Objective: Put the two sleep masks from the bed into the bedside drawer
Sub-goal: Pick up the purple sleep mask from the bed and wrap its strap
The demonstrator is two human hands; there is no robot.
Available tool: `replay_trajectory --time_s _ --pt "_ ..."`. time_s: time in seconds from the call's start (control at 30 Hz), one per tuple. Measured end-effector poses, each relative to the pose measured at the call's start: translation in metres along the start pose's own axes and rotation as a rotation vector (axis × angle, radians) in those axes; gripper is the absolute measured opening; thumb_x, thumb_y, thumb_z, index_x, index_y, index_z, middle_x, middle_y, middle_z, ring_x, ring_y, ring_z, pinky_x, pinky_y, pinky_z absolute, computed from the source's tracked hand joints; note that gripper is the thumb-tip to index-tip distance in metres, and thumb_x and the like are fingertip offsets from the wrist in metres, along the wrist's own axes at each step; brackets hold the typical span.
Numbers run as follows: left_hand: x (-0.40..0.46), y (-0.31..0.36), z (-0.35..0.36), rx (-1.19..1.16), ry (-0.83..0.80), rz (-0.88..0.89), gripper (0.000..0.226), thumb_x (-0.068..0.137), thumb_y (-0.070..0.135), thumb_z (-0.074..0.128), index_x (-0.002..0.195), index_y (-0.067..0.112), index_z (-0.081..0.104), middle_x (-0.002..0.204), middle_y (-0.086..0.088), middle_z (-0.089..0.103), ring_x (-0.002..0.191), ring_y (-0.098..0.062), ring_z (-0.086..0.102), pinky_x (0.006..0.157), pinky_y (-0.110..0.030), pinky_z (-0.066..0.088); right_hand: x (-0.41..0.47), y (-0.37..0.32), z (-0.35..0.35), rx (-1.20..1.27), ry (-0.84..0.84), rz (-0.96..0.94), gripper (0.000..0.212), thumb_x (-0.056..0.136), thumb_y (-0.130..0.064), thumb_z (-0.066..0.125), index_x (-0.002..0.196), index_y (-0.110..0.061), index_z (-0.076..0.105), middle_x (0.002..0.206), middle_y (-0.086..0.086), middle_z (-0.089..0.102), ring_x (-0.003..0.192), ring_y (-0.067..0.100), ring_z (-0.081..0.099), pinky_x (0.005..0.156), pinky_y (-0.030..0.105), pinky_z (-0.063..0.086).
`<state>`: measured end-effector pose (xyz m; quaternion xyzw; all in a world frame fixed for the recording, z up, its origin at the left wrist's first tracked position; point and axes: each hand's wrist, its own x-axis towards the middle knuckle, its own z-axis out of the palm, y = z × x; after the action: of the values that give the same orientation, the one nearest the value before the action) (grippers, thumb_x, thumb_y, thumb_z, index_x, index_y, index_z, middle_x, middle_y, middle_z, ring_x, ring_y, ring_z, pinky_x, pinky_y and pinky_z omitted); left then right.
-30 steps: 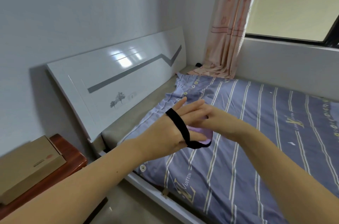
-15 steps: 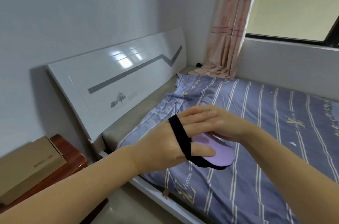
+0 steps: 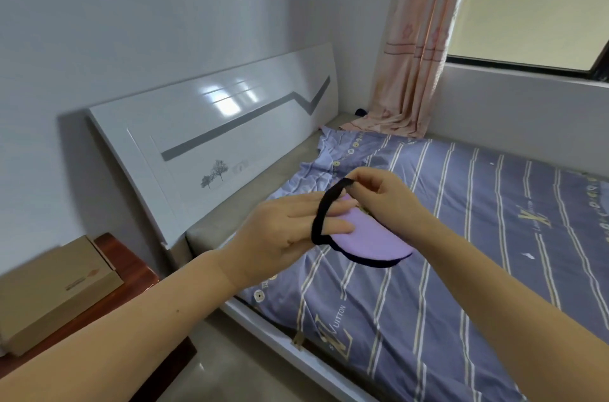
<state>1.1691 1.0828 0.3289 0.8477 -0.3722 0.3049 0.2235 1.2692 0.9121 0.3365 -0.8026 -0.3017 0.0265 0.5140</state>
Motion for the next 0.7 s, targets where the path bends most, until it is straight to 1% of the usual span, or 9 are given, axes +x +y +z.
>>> replay_trajectory --time_s 0.07,0.13,0.23,0.37,0.47,0.53,0.6,0.63,0.7 --pt "-0.001 -0.003 -0.003 0.038 0.087 0.004 0.026 0.091 0.016 0.05 0.101 0.001 0.069 0.117 -0.013 0.062 0.114 -0.028 0.06 0.102 -0.039 0.048 -0.002 0.005 0.0 0.112 0.094 0.049 0.023 0.09 -0.009 0.048 0.072 -0.013 0.062 0.064 0.004 0.058 0.057 0.013 0.046 0.055 0.025 0.037" --pt "-0.004 -0.012 -0.002 0.127 0.126 0.017 0.026 0.091 0.014 0.049 0.1 0.001 0.07 0.118 -0.012 0.059 0.116 -0.028 0.058 0.104 -0.042 0.045 -0.006 0.009 0.0 0.27 0.077 0.115 0.029 0.091 -0.008 0.048 0.068 -0.018 0.064 0.061 0.001 0.056 0.055 0.015 0.044 0.049 0.023 0.034" --pt "-0.01 -0.02 -0.004 0.156 0.115 -0.009 0.026 0.094 0.013 0.045 0.103 0.013 0.069 0.126 -0.012 0.056 0.124 -0.028 0.048 0.112 -0.046 0.034 -0.009 0.014 -0.006 0.411 -0.111 0.139 0.032 0.092 -0.011 0.047 0.07 -0.021 0.069 0.061 0.005 0.052 0.052 0.015 0.042 0.047 0.023 0.032" --pt "-0.011 -0.031 -0.002 0.091 0.112 -0.114 0.032 0.09 0.002 0.045 0.097 0.015 0.073 0.133 -0.013 0.046 0.133 -0.024 0.034 0.115 -0.027 0.026 -0.002 0.013 -0.022 0.583 -0.352 0.206 0.032 0.082 -0.01 0.043 0.092 -0.017 0.073 0.068 0.0 0.057 0.055 0.011 0.045 0.052 0.02 0.044" --pt "-0.021 -0.036 0.004 -0.034 0.14 -0.377 0.047 0.082 -0.009 0.037 0.096 0.017 0.074 0.138 -0.006 0.044 0.134 -0.011 0.035 0.112 -0.016 0.029 0.002 0.014 -0.015 0.426 -0.387 0.152 0.018 0.093 -0.016 0.05 0.09 -0.009 0.066 0.067 -0.003 0.058 0.06 0.011 0.052 0.06 0.021 0.051" --pt "-0.029 -0.036 0.011 -0.346 0.264 -0.693 0.047 0.088 -0.009 0.037 0.103 0.022 0.069 0.125 0.008 0.06 0.118 -0.003 0.054 0.098 -0.016 0.045 0.006 0.015 0.0 0.347 -0.338 0.129 0.018 0.092 -0.014 0.054 0.075 -0.012 0.06 0.058 -0.003 0.054 0.053 0.009 0.053 0.054 0.021 0.052" --pt "-0.042 -0.037 0.019 -0.78 0.351 -1.024 0.031 0.095 0.009 0.045 0.114 0.028 0.06 0.102 0.011 0.073 0.095 -0.011 0.068 0.075 -0.023 0.058 0.014 0.021 0.019 0.322 -0.302 0.142 0.022 0.091 -0.013 0.056 0.069 -0.015 0.059 0.056 -0.001 0.051 0.048 0.008 0.05 0.048 0.02 0.05" --pt "-0.052 -0.036 0.022 -0.925 0.339 -1.136 0.026 0.095 0.018 0.05 0.117 0.03 0.057 0.098 0.008 0.074 0.089 -0.016 0.07 0.069 -0.027 0.06 0.019 0.026 0.031 0.313 -0.319 0.158 0.022 0.091 -0.014 0.056 0.069 -0.015 0.059 0.056 0.0 0.051 0.047 0.008 0.049 0.047 0.019 0.048" --pt "-0.08 -0.035 0.029 -0.901 0.284 -1.218 0.022 0.09 0.021 0.058 0.108 0.034 0.062 0.095 0.003 0.076 0.082 -0.018 0.072 0.063 -0.028 0.061 0.028 0.036 0.061 0.271 -0.412 0.19 0.019 0.09 -0.016 0.057 0.073 -0.016 0.063 0.056 -0.001 0.052 0.048 0.007 0.049 0.048 0.018 0.045"
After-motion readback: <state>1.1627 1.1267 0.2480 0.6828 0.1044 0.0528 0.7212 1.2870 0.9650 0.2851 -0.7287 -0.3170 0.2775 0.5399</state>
